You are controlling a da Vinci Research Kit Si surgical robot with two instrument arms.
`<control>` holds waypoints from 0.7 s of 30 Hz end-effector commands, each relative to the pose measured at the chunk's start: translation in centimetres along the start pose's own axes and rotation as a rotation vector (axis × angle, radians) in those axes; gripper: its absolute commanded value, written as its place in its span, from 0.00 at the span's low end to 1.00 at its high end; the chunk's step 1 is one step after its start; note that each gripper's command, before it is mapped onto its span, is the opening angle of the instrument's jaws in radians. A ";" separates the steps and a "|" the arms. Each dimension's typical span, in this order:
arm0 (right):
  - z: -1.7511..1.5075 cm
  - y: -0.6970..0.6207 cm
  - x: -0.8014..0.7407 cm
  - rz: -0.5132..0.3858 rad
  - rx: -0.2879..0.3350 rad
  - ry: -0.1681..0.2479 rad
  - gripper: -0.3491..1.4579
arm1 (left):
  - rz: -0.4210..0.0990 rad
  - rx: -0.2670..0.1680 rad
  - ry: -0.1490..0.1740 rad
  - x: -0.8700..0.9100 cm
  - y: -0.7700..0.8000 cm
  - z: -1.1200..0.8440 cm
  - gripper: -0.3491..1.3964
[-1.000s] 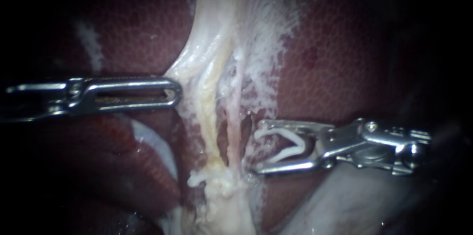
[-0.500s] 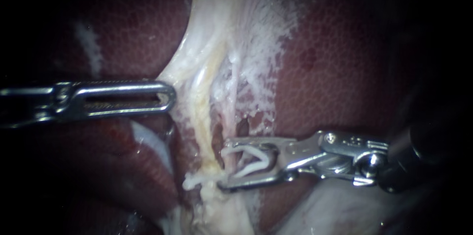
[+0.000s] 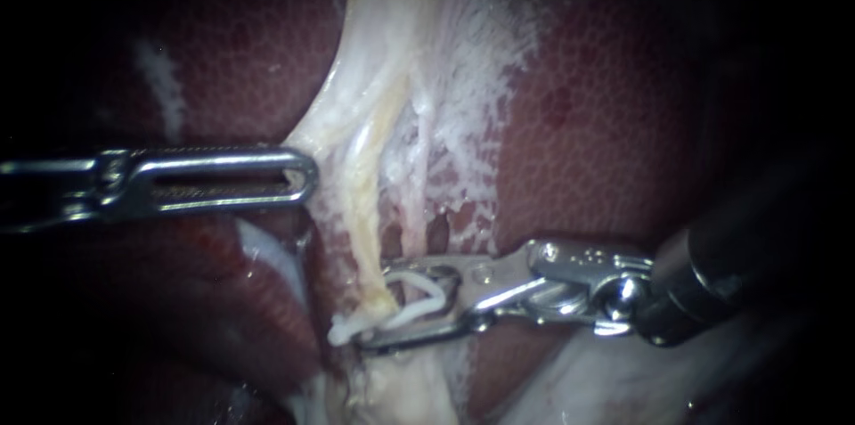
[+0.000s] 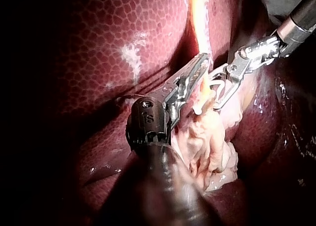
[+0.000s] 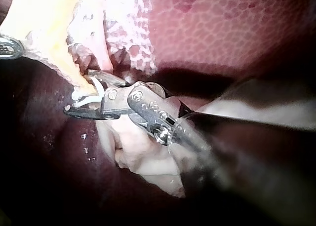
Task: Clipping second clip left tube
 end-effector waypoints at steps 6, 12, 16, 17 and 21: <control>0.07 0.00 0.09 0.004 -0.004 -0.001 0.48 | 0.002 -0.001 -0.001 0.04 0.02 0.03 0.00; 0.14 0.00 0.16 0.005 -0.001 0.003 0.48 | 0.004 -0.001 -0.001 0.06 0.03 0.04 0.00; 0.15 -0.01 0.16 0.008 0.005 0.001 0.46 | 0.004 -0.001 -0.001 0.07 0.03 0.05 0.00; 0.15 -0.01 0.16 0.013 0.006 0.001 0.45 | 0.004 -0.001 -0.001 0.07 0.03 0.05 0.00; 0.13 -0.02 0.15 0.036 0.008 0.001 0.40 | 0.004 -0.002 -0.001 0.07 0.03 0.05 0.00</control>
